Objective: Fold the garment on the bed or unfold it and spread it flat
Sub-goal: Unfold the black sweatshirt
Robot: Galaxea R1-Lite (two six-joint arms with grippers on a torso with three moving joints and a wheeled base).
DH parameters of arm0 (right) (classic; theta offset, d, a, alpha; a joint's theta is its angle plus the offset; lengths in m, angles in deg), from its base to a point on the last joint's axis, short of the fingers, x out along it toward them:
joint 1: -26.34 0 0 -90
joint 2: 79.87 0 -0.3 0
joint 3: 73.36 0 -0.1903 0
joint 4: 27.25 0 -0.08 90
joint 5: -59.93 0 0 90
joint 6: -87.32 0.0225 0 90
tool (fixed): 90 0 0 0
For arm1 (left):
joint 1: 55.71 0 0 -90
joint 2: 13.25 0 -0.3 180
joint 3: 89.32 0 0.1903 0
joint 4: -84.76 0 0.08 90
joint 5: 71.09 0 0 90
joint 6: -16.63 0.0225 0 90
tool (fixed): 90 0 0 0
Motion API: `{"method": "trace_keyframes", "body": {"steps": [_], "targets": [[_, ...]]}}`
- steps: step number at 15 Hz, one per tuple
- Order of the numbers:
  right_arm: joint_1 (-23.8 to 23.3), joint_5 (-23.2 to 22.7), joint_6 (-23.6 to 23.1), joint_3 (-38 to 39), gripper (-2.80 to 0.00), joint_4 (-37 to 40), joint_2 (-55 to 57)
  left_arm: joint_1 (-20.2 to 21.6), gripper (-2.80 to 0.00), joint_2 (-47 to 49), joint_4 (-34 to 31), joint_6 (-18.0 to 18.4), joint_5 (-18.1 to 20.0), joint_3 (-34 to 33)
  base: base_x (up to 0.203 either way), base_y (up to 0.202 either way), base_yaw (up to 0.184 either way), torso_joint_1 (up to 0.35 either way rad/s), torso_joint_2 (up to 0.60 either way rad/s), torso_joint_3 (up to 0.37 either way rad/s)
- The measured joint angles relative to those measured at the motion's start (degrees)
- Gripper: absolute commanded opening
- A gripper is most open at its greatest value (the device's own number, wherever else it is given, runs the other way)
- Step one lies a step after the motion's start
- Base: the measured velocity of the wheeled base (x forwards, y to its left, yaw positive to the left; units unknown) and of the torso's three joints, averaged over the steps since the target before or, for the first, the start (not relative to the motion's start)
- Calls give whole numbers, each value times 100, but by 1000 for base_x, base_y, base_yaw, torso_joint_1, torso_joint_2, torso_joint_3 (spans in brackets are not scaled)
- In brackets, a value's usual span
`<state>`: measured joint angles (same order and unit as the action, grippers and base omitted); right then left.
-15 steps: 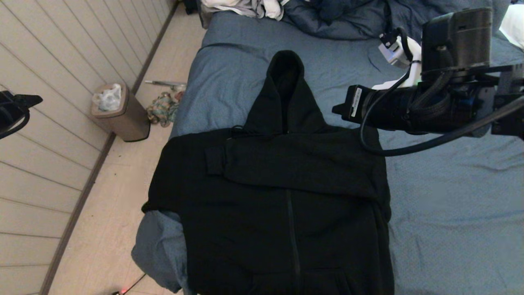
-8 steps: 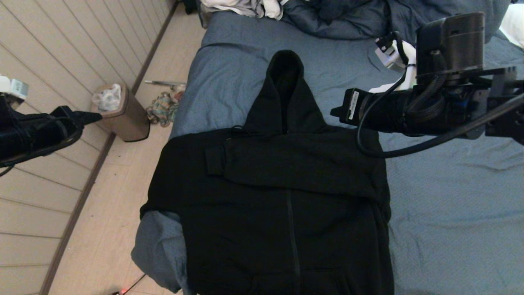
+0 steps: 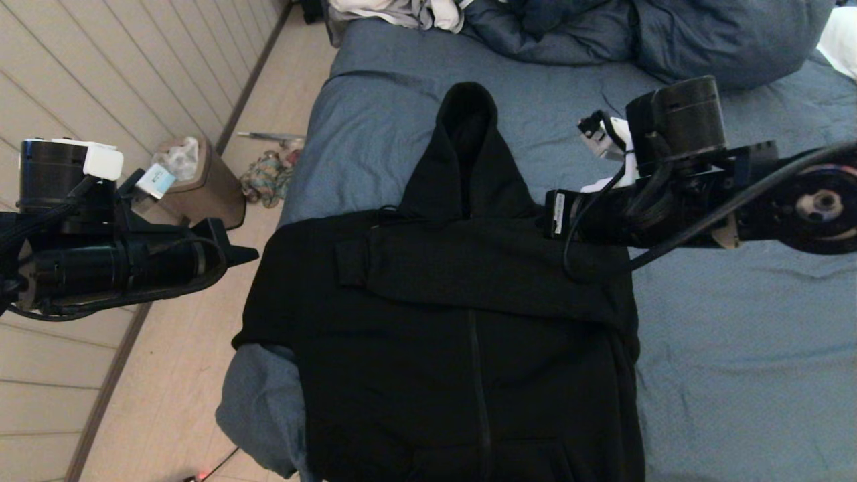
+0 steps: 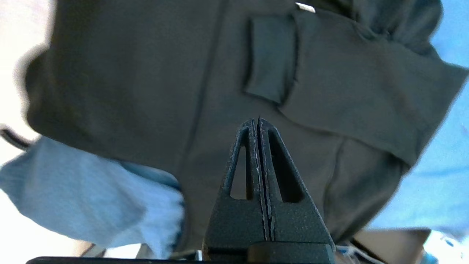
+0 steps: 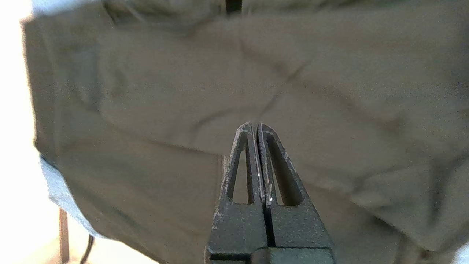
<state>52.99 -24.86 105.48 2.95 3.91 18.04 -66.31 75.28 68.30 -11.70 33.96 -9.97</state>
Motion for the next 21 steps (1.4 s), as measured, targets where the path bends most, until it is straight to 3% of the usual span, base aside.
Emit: {"method": "trace_keyframes", "body": {"steps": [5, 6, 9, 14, 18, 21], "targets": [[742, 20, 36, -203, -280, -9, 828, -86, -280, -61, 52, -70, -16, -17, 0, 0, 0, 0, 0, 0], [915, 34, 30, -330, 0, 16, 1036, -86, -280, -72, 57, -75, -17, -17, 0, 0, 0, 0, 0, 0], [1491, 91, -74, -780, 0, 182, 1597, -83, -280, -90, 80, -77, -17, -46, 0, 0, 0, 0, 0, 0], [1819, 349, -279, -1720, 0, 183, 2479, -83, -280, -199, 424, -59, -13, -256, 0, 0, 0, 0, 0, 0], [1904, 1118, -521, -2905, 0, 144, 3436, -88, -280, -273, 799, -55, -5, -467, 0, 0, 0, 0, 0, 0], [1971, 1829, -1028, -3186, 0, -552, 3960, -92, -280, -287, 849, -39, 15, -540, 0, 0, 0, 0, 0, 0]]}}
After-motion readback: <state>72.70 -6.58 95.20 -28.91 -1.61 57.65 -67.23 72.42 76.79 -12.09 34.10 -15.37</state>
